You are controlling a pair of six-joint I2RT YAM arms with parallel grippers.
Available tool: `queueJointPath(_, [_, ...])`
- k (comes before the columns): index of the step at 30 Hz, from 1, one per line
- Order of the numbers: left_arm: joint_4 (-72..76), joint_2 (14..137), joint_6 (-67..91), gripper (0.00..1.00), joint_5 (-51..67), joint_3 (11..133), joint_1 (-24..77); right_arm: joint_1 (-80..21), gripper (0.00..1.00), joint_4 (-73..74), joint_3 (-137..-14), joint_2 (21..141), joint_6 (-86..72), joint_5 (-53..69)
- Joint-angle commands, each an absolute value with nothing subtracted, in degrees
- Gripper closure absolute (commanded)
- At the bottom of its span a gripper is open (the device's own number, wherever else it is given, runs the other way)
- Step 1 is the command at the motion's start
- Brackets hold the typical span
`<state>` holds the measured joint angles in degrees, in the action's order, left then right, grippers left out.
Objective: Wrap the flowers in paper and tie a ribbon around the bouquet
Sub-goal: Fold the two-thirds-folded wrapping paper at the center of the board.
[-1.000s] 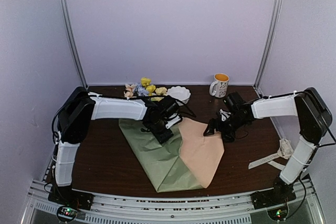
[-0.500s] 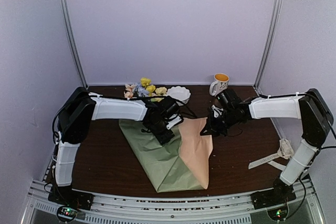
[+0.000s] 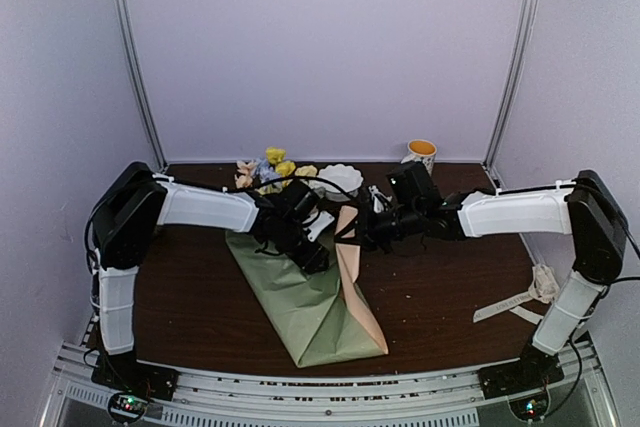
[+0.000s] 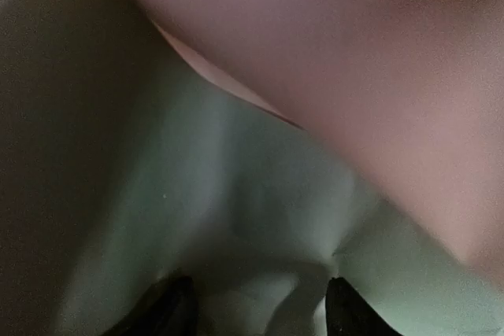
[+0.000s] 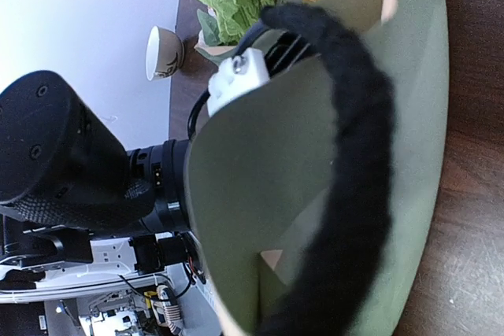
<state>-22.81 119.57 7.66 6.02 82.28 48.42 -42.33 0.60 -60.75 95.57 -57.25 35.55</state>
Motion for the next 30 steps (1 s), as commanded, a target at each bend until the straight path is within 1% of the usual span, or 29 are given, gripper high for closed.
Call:
queueJointPath(1, [-16.55, 118.10, 12.52, 0.41, 13.46, 78.65, 47.25, -44.34, 1.00, -8.21, -62.30, 100.15, -62.31, 34.61])
queueJointPath(5, [-16.07, 117.46, 13.31, 0.41, 13.24, 78.21, 46.90, -45.83, 1.00, -7.76, -64.49, 103.78, -62.64, 33.72])
queueJointPath(10, [-14.56, 114.45, 14.64, 0.41, 13.79, 76.35, 45.33, -45.97, 1.00, -5.42, -62.46, 104.81, -63.56, 28.47])
queueJointPath(15, [-12.93, 110.76, 16.25, 0.42, 18.06, 74.55, 43.79, -46.08, 1.00, -1.62, -62.19, 106.04, -61.99, 24.54])
queueJointPath(19, [-12.65, 106.98, 16.11, 0.42, 21.42, 74.68, 43.47, -46.14, 1.00, -0.49, -62.04, 107.33, -61.31, 24.24])
queueJointPath(22, [-13.86, 107.34, 15.49, 0.42, 20.13, 74.71, 43.34, -46.46, 1.00, -1.03, -62.08, 107.49, -60.93, 24.46])
queueJointPath(25, [-16.25, 107.24, 14.70, 0.44, 19.63, 74.64, 42.54, -47.20, 1.00, 4.64, -65.71, 108.70, -57.28, 25.01])
queueJointPath(27, [-18.89, 105.03, 13.03, 0.44, 18.63, 75.25, 42.29, -47.50, 1.00, 7.51, -67.10, 109.80, -55.63, 24.46])
queueJointPath(30, [-24.06, 100.51, 10.55, 0.42, 13.97, 75.80, 41.71, -47.55, 1.00, 7.41, -66.99, 110.83, -55.89, 24.47])
